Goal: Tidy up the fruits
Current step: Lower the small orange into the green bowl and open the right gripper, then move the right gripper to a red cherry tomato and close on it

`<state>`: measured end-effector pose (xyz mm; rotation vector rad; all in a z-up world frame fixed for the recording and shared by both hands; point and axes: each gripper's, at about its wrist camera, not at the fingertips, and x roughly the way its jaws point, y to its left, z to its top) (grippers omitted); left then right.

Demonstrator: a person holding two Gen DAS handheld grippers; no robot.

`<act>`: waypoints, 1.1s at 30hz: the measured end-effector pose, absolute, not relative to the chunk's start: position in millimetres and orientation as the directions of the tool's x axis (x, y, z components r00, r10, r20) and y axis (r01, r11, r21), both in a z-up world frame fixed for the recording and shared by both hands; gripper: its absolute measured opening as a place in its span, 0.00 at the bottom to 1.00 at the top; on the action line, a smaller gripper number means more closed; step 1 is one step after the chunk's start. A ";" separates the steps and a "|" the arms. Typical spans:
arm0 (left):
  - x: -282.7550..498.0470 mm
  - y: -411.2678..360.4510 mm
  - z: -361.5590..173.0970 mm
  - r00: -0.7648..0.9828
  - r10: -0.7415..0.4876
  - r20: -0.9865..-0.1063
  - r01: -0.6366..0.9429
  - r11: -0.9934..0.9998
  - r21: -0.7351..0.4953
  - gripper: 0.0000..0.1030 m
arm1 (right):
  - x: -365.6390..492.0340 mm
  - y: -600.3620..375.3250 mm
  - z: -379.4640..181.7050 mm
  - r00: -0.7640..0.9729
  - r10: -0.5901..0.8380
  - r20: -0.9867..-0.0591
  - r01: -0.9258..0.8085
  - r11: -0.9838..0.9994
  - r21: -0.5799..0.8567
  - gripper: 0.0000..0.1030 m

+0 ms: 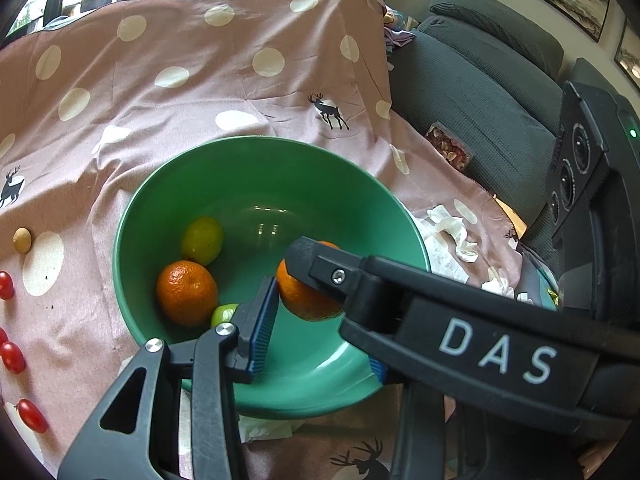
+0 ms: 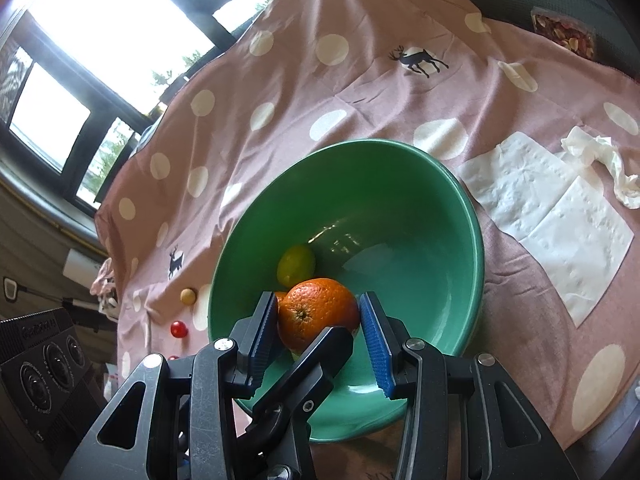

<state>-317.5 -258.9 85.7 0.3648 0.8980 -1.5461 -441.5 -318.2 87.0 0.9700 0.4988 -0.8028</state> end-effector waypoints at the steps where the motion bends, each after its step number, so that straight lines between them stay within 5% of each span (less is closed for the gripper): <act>1: -317.4 -259.0 85.1 -0.200 -0.696 -0.689 0.943 0.054 -0.329 0.38 | -440.8 -318.2 86.9 0.614 -0.373 -0.696 0.789 0.321 0.524 0.45; 12: -316.9 -258.2 83.7 -0.190 -0.691 -0.698 0.943 0.070 -0.325 0.36 | -439.6 -318.1 86.6 0.583 -0.387 -0.714 0.812 0.308 0.496 0.45; 23: -294.9 -234.5 99.9 -0.110 -0.724 -0.681 0.940 0.146 -0.307 0.46 | -438.6 -312.1 99.7 0.570 -0.460 -0.681 0.822 0.325 0.468 0.44; 33: -234.9 -178.9 117.9 0.129 -0.682 -0.719 0.898 0.389 -0.207 0.55 | -427.1 -302.2 113.6 0.606 -0.478 -0.636 0.796 0.365 0.483 0.44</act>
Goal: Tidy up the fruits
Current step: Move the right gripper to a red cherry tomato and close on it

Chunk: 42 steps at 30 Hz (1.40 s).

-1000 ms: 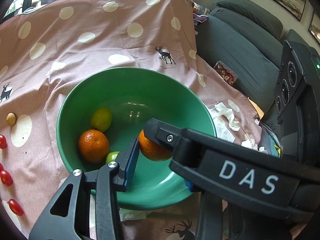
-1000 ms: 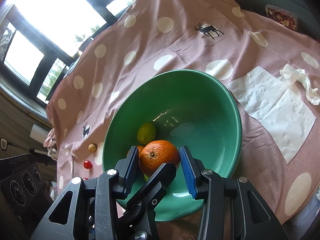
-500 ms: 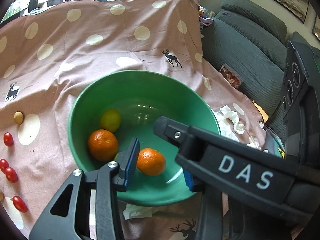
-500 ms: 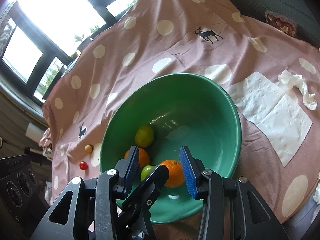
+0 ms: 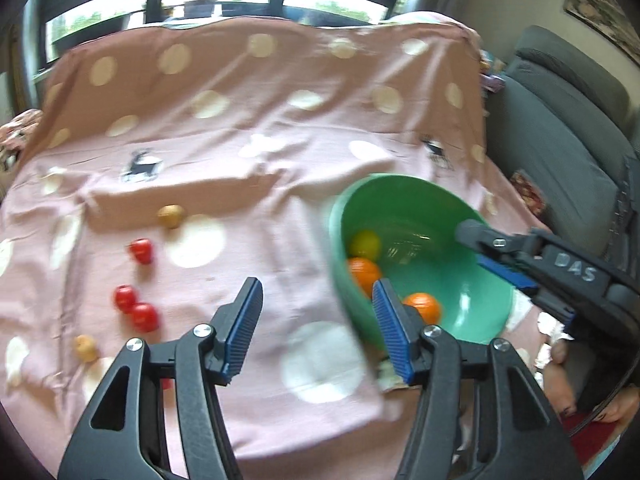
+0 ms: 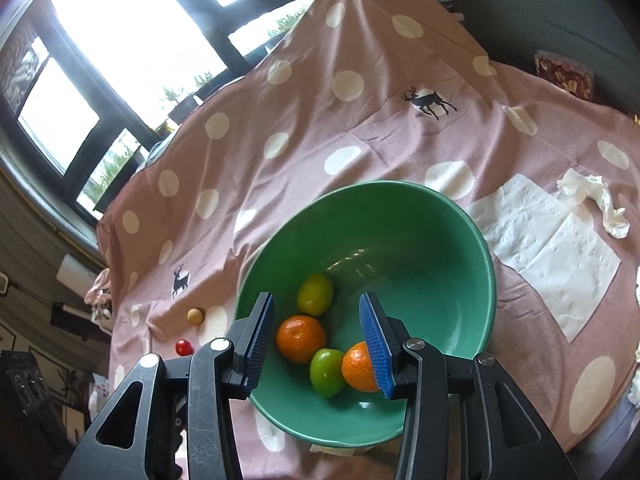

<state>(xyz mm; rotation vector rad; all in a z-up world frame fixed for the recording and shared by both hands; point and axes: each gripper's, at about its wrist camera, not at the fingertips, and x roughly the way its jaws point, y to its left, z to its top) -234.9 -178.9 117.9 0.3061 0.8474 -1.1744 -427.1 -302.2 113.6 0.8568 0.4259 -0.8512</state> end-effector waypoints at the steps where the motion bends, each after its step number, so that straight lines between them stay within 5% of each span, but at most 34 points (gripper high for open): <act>1: -225.6 -170.8 117.6 0.153 -0.672 -0.725 0.887 0.418 -0.199 0.55 | -423.6 -300.2 115.2 0.617 -0.472 -0.630 0.787 0.379 0.486 0.44; 13: -145.7 -113.9 56.0 0.171 -0.508 -0.844 0.726 0.644 -0.240 0.54 | -372.1 -280.5 117.6 0.668 -0.387 -0.635 0.732 0.492 0.471 0.44; 28: -137.5 -112.0 29.4 0.057 -0.507 -0.860 0.700 0.635 -0.328 0.28 | -247.9 -245.5 84.1 0.632 -0.133 -0.764 0.597 0.711 0.371 0.44; 42: -121.5 -92.7 42.2 0.121 -0.540 -0.833 0.648 0.679 -0.346 0.27 | -193.6 -229.7 39.2 0.573 -0.009 -0.819 0.545 0.751 0.373 0.44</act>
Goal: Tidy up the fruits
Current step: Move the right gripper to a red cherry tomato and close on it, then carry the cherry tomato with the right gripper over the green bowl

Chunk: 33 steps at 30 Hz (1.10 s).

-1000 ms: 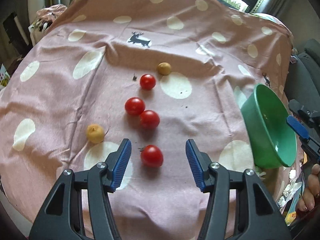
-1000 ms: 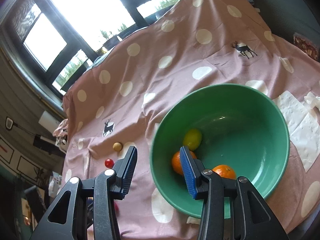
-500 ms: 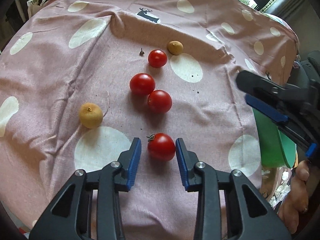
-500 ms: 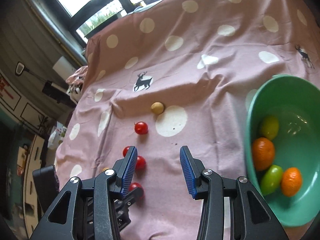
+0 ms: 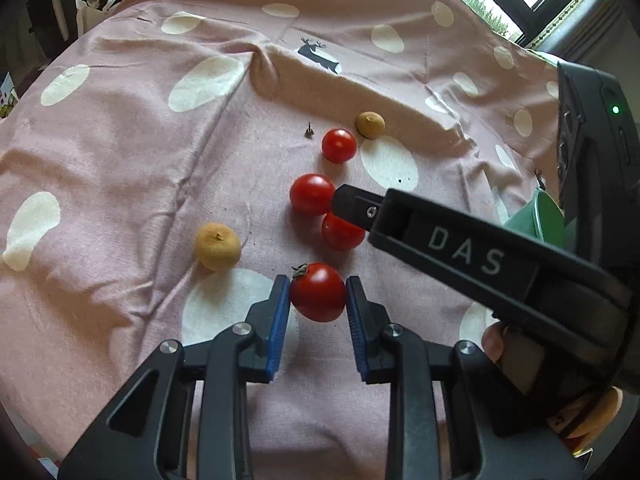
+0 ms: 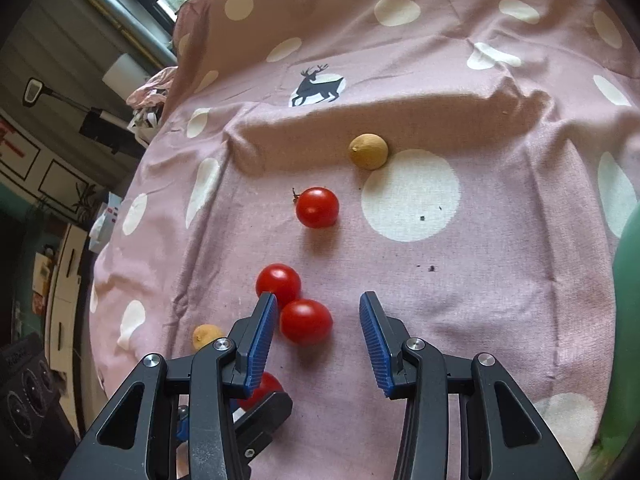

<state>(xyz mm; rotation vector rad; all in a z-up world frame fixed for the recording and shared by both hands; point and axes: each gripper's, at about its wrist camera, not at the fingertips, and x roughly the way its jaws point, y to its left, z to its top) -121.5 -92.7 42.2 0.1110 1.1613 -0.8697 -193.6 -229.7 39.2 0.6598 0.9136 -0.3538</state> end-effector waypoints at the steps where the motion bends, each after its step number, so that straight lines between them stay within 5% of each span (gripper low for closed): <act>1: -120.6 -90.1 43.9 0.134 -0.538 -0.832 0.644 0.685 -0.340 0.27 | -192.3 -228.5 38.8 0.578 -0.006 -0.816 0.539 0.754 0.375 0.44; 12: -109.7 -77.8 51.3 0.187 -0.528 -0.828 0.615 0.720 -0.320 0.27 | -177.0 -215.8 29.3 0.567 -0.029 -0.823 0.535 0.772 0.342 0.39; 15: -109.4 -78.7 50.4 0.185 -0.527 -0.829 0.617 0.719 -0.319 0.27 | -176.5 -216.1 28.6 0.570 -0.029 -0.821 0.536 0.770 0.346 0.30; 33: -113.8 -76.3 59.7 0.198 -0.566 -0.800 0.634 0.697 -0.336 0.27 | -207.1 -223.7 40.3 0.591 -0.073 -0.803 0.602 0.702 0.380 0.29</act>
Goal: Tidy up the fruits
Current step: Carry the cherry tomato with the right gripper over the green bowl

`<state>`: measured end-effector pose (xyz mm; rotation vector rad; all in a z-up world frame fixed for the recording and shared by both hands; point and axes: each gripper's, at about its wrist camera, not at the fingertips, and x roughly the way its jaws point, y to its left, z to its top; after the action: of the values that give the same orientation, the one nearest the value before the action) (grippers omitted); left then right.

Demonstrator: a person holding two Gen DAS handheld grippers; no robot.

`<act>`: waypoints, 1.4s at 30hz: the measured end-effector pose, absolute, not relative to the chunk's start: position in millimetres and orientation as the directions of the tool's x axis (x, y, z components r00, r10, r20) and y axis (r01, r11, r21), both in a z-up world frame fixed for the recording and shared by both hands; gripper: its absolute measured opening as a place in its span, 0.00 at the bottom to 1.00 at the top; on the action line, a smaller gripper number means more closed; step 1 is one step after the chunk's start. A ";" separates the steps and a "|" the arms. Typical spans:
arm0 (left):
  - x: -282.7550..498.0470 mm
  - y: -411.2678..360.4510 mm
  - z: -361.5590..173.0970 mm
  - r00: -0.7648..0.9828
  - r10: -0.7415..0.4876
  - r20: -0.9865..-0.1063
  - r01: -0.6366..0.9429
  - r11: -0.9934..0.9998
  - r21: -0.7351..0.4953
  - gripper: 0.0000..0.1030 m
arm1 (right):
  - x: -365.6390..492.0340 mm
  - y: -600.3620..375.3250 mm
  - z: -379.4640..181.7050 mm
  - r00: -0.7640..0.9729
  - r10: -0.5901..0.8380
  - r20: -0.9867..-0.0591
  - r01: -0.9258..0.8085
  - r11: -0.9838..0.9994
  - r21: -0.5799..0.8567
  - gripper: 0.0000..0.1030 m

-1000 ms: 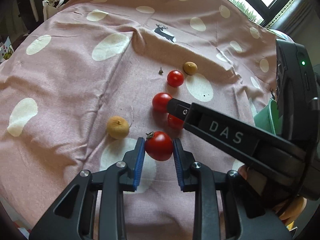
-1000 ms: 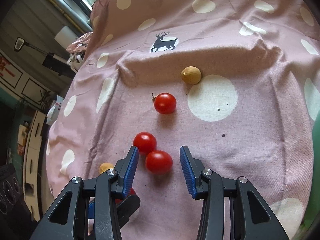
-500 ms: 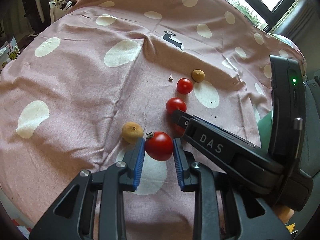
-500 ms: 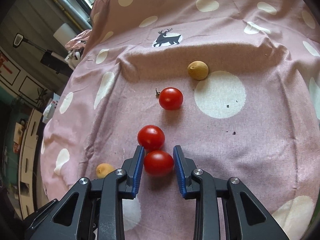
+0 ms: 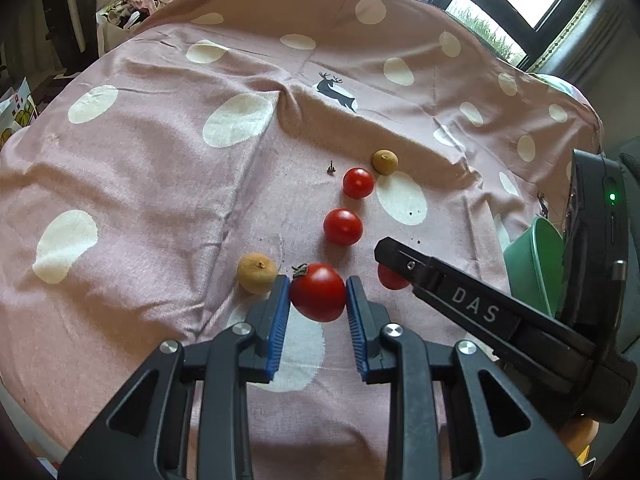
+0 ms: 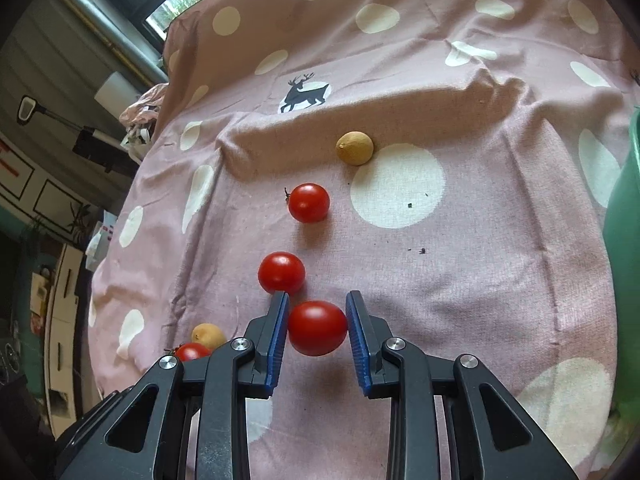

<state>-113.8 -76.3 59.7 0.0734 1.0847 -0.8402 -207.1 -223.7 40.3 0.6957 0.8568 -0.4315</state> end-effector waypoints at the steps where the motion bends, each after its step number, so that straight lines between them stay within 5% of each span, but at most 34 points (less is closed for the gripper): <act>1: -114.6 -76.2 60.8 0.200 -0.569 -0.797 0.637 0.694 -0.336 0.27 | -210.9 -224.2 42.3 0.595 -0.077 -0.800 0.606 0.696 0.384 0.29; 42: -220.1 -137.3 153.2 0.227 -0.794 -0.564 0.835 0.457 -0.306 0.27 | -342.1 -255.9 136.4 0.760 -0.387 -0.522 0.641 0.578 0.505 0.29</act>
<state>-220.1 -137.3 153.2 0.0661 0.7341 -1.1234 -342.1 -255.9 136.4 0.7352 0.3783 -0.6179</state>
